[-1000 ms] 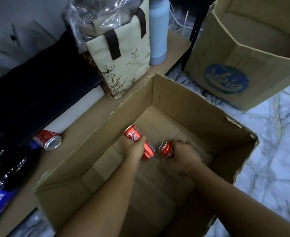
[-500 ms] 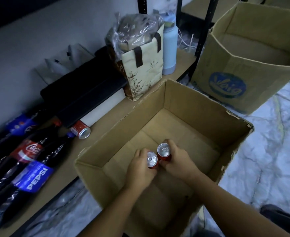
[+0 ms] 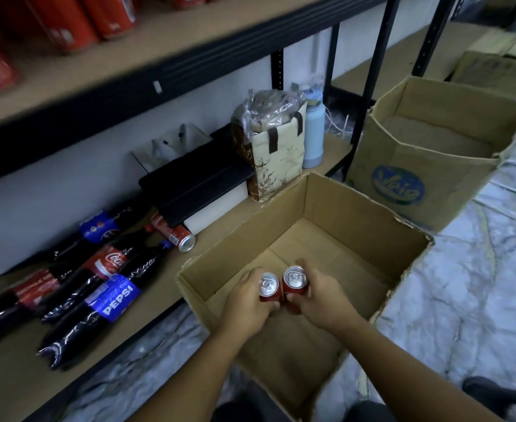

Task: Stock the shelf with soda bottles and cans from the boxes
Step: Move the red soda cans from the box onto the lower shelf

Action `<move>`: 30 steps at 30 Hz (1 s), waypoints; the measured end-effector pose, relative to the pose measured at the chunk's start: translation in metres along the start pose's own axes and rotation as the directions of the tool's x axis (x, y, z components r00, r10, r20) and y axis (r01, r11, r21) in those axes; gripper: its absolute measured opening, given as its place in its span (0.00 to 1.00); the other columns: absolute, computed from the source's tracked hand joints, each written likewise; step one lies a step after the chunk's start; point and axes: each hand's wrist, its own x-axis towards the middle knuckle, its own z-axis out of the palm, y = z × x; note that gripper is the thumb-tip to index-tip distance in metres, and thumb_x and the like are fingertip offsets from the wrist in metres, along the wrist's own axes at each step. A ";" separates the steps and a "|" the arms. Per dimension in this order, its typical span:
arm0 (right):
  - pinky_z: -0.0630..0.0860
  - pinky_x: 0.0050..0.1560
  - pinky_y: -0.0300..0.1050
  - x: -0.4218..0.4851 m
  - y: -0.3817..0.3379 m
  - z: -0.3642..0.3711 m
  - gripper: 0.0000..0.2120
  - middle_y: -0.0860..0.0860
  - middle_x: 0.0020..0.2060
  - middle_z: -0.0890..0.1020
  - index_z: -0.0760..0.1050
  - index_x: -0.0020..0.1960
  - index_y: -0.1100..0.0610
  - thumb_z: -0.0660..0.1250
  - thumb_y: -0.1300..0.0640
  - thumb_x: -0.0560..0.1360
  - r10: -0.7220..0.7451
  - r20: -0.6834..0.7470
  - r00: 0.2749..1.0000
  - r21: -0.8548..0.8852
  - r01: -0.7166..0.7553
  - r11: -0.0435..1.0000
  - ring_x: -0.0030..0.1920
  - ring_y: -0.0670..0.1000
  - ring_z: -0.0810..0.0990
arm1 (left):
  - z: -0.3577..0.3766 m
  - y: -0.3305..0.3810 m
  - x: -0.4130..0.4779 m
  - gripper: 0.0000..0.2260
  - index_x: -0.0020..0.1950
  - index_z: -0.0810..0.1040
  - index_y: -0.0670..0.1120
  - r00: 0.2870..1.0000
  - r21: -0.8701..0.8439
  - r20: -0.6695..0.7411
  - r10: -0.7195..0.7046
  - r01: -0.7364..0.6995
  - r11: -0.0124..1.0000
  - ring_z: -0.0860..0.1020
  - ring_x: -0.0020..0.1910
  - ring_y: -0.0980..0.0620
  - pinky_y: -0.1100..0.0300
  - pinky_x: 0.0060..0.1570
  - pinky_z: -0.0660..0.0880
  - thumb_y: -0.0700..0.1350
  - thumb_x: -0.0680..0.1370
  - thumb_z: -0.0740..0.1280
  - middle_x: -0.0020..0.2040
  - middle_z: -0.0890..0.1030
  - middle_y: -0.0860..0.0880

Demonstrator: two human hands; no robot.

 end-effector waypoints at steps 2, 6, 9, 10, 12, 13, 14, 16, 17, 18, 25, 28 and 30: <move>0.73 0.61 0.42 -0.015 -0.015 -0.022 0.35 0.46 0.59 0.80 0.67 0.74 0.49 0.77 0.52 0.70 -0.031 -0.043 0.999 0.071 0.033 0.997 0.60 0.46 0.79 | -0.020 0.014 -0.015 0.33 0.68 0.73 0.56 0.999 -0.093 -0.037 0.037 -0.040 0.995 0.77 0.56 0.56 0.69 0.51 0.69 0.44 0.66 0.81 0.57 0.79 0.57; 0.75 0.63 0.41 -0.048 -0.057 -0.068 0.30 0.38 0.58 0.80 0.71 0.69 0.47 0.78 0.58 0.71 -0.128 -0.105 0.986 0.205 0.147 0.968 0.57 0.34 0.77 | -0.064 0.042 -0.049 0.30 0.58 0.76 0.65 0.992 -0.314 -0.076 0.099 -0.118 0.942 0.80 0.55 0.58 0.65 0.57 0.76 0.38 0.66 0.81 0.53 0.82 0.62; 0.77 0.63 0.43 -0.071 -0.093 -0.100 0.35 0.39 0.60 0.79 0.68 0.74 0.45 0.78 0.58 0.72 -0.201 -0.150 0.968 0.254 0.235 0.938 0.58 0.37 0.78 | -0.099 0.068 -0.075 0.31 0.63 0.77 0.62 0.973 -0.391 -0.145 0.182 -0.225 0.893 0.81 0.57 0.60 0.59 0.60 0.77 0.39 0.67 0.82 0.56 0.83 0.63; 0.77 0.63 0.42 -0.079 -0.107 -0.111 0.37 0.39 0.61 0.79 0.66 0.76 0.44 0.78 0.57 0.72 -0.220 -0.159 0.962 0.260 0.256 0.931 0.58 0.37 0.78 | -0.112 0.077 -0.085 0.31 0.64 0.77 0.61 0.963 -0.387 -0.178 0.205 -0.260 0.885 0.81 0.57 0.61 0.60 0.60 0.77 0.39 0.67 0.82 0.57 0.83 0.61; 0.77 0.64 0.44 -0.094 -0.133 -0.132 0.36 0.39 0.62 0.79 0.66 0.76 0.43 0.78 0.54 0.73 -0.278 -0.183 0.943 0.243 0.318 0.917 0.60 0.38 0.78 | -0.141 0.098 -0.107 0.30 0.64 0.77 0.61 0.939 -0.374 -0.228 0.256 -0.327 0.868 0.82 0.54 0.61 0.62 0.57 0.77 0.40 0.68 0.82 0.57 0.84 0.59; 0.77 0.64 0.45 -0.101 -0.147 -0.141 0.33 0.39 0.61 0.80 0.68 0.74 0.43 0.77 0.53 0.73 -0.310 -0.201 0.929 0.232 0.353 0.907 0.60 0.39 0.78 | -0.155 0.107 -0.117 0.29 0.64 0.77 0.61 0.926 -0.362 -0.246 0.287 -0.362 0.859 0.83 0.53 0.61 0.63 0.56 0.77 0.40 0.69 0.81 0.56 0.84 0.59; 0.77 0.63 0.45 -0.109 -0.162 -0.151 0.31 0.39 0.59 0.81 0.70 0.73 0.43 0.77 0.53 0.73 -0.331 -0.219 0.918 0.221 0.377 0.899 0.59 0.39 0.79 | -0.170 0.117 -0.127 0.28 0.65 0.77 0.60 0.910 -0.340 -0.268 0.316 -0.396 0.853 0.82 0.53 0.61 0.64 0.55 0.77 0.40 0.70 0.80 0.56 0.84 0.59; 0.75 0.60 0.40 -0.124 -0.191 -0.170 0.27 0.36 0.56 0.80 0.71 0.71 0.45 0.75 0.53 0.75 -0.361 -0.251 0.898 0.201 0.414 0.888 0.56 0.37 0.79 | -0.196 0.134 -0.145 0.27 0.65 0.77 0.59 0.878 -0.290 -0.324 0.353 -0.448 0.846 0.81 0.53 0.64 0.64 0.56 0.76 0.41 0.71 0.80 0.57 0.83 0.60; 0.74 0.60 0.40 -0.130 -0.205 -0.178 0.26 0.36 0.56 0.79 0.71 0.71 0.46 0.75 0.53 0.76 -0.375 -0.263 0.889 0.189 0.429 0.883 0.57 0.38 0.78 | -0.209 0.142 -0.152 0.27 0.66 0.76 0.59 0.860 -0.268 -0.355 0.366 -0.469 0.842 0.81 0.54 0.65 0.63 0.57 0.77 0.42 0.71 0.80 0.57 0.83 0.60; 0.73 0.61 0.43 -0.135 -0.219 -0.185 0.25 0.38 0.57 0.79 0.71 0.71 0.47 0.74 0.52 0.76 -0.393 -0.274 0.878 0.178 0.448 0.876 0.59 0.41 0.78 | -0.221 0.149 -0.159 0.27 0.66 0.76 0.59 0.847 -0.254 -0.379 0.374 -0.484 0.838 0.80 0.54 0.66 0.62 0.58 0.77 0.43 0.71 0.80 0.57 0.83 0.60; 0.82 0.56 0.59 -0.117 -0.292 -0.215 0.20 0.42 0.54 0.81 0.71 0.68 0.43 0.71 0.55 0.79 -0.373 -0.265 0.889 0.390 0.453 0.802 0.54 0.51 0.84 | -0.298 0.194 -0.159 0.24 0.66 0.75 0.59 0.795 -0.114 -0.462 0.392 -0.492 0.863 0.78 0.59 0.59 0.55 0.60 0.77 0.48 0.73 0.78 0.61 0.79 0.59; 0.82 0.56 0.60 -0.080 -0.312 -0.225 0.17 0.42 0.54 0.81 0.72 0.64 0.41 0.71 0.54 0.79 -0.361 -0.278 0.890 0.431 0.452 0.781 0.55 0.52 0.84 | -0.325 0.211 -0.131 0.23 0.66 0.75 0.59 0.791 -0.054 -0.479 0.381 -0.459 0.887 0.78 0.59 0.56 0.53 0.61 0.76 0.49 0.74 0.78 0.62 0.78 0.57; 0.82 0.56 0.61 -0.045 -0.322 -0.236 0.16 0.45 0.55 0.84 0.74 0.62 0.39 0.72 0.52 0.78 -0.363 -0.288 0.886 0.439 0.459 0.773 0.55 0.51 0.84 | -0.343 0.224 -0.101 0.23 0.66 0.75 0.57 0.776 -0.012 -0.497 0.387 -0.453 0.892 0.78 0.58 0.55 0.55 0.59 0.76 0.49 0.74 0.78 0.62 0.78 0.56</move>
